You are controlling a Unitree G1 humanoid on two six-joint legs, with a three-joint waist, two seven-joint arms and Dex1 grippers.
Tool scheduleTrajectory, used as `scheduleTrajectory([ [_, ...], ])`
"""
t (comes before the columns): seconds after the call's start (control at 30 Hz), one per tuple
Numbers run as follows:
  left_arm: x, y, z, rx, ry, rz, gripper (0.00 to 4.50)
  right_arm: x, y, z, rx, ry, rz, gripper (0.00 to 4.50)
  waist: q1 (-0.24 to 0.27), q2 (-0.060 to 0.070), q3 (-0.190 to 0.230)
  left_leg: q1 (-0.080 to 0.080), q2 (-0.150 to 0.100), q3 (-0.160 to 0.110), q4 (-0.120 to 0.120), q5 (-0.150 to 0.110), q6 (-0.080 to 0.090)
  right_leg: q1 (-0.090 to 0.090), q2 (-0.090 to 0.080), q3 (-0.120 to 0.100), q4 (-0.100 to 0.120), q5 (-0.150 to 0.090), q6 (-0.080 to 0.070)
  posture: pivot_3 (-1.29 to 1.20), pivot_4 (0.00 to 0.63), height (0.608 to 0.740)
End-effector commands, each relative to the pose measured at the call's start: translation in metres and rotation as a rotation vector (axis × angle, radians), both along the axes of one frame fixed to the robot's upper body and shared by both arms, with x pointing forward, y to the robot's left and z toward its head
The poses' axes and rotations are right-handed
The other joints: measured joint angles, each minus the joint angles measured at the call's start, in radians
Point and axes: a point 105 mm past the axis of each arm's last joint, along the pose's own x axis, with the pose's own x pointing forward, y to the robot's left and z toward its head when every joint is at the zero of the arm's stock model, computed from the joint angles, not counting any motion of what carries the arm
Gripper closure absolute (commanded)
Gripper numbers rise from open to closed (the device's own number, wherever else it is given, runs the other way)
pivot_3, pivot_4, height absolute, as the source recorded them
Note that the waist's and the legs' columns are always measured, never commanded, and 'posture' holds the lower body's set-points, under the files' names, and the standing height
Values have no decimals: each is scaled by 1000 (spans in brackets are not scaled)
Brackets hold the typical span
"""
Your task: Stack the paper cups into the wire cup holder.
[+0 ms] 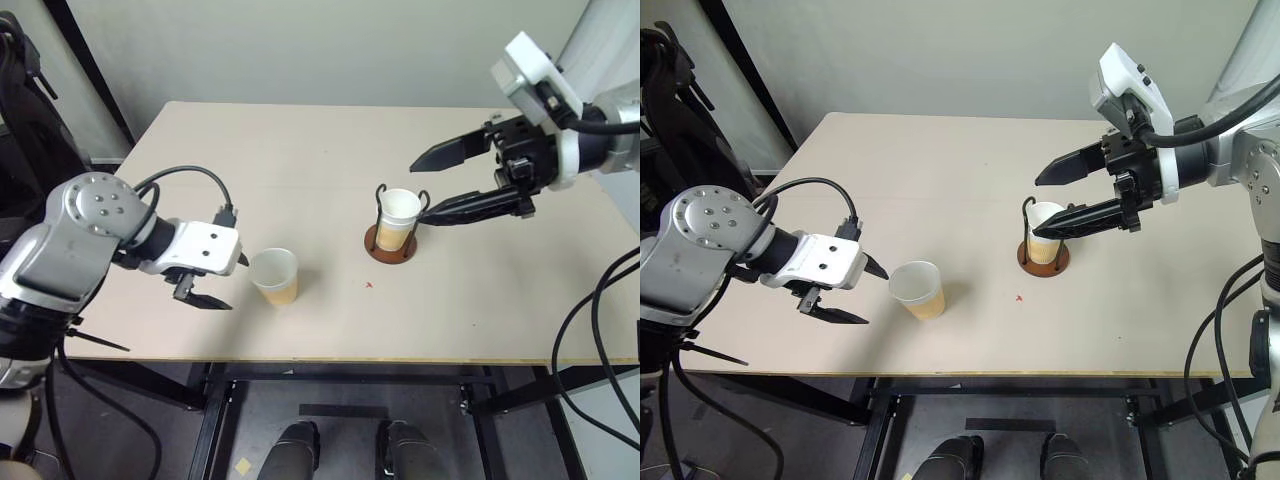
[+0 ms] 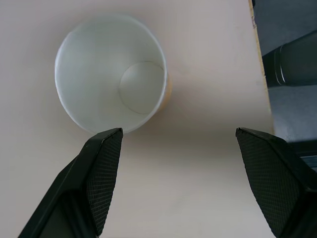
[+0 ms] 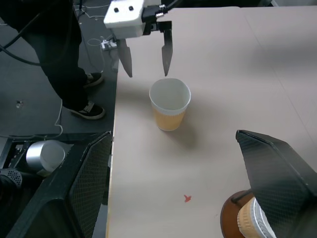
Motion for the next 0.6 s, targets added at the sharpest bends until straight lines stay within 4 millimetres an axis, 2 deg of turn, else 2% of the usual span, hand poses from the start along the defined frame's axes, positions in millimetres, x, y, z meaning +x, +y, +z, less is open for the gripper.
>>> scheduleTrajectory([
  [0.03, 3, -4, 7, 6, -35, -17, 569, -6, -2, 10, 8, -54, 2, 355, 0, 0, 0, 0, 0, 0, 0, 0, 0, 0, 0, 0, 0, 0, 0, 0, 150, 740],
  [0.23, 10, -12, 1, -8, -40, -30, 569, -4, -3, 9, 8, -56, -6, 355, 0, 0, 0, 0, 0, 0, 0, 0, 0, 0, 0, 0, 0, 0, 0, 0, 150, 740],
  [0.43, 10, -10, -15, 19, -17, -56, 569, -2, -2, 8, 13, -56, -12, 355, 0, 0, 0, 0, 0, 0, 1, 0, 0, 0, 0, 0, 0, 0, 0, 0, 150, 740],
  [0.57, 18, -14, -26, 20, -33, -77, 569, 0, -1, 7, 18, -57, -15, 355, 0, 0, 0, 1, 0, 0, 1, 0, 0, 1, 0, 0, 0, 0, 0, 0, 150, 740],
  [0.6, 20, -14, -26, 18, -42, -81, 751, 0, -1, 7, 17, -57, -15, 321, 0, 0, 0, 1, 0, 0, 1, 0, 0, 1, 0, 0, 1, 0, 0, 0, 150, 740],
])
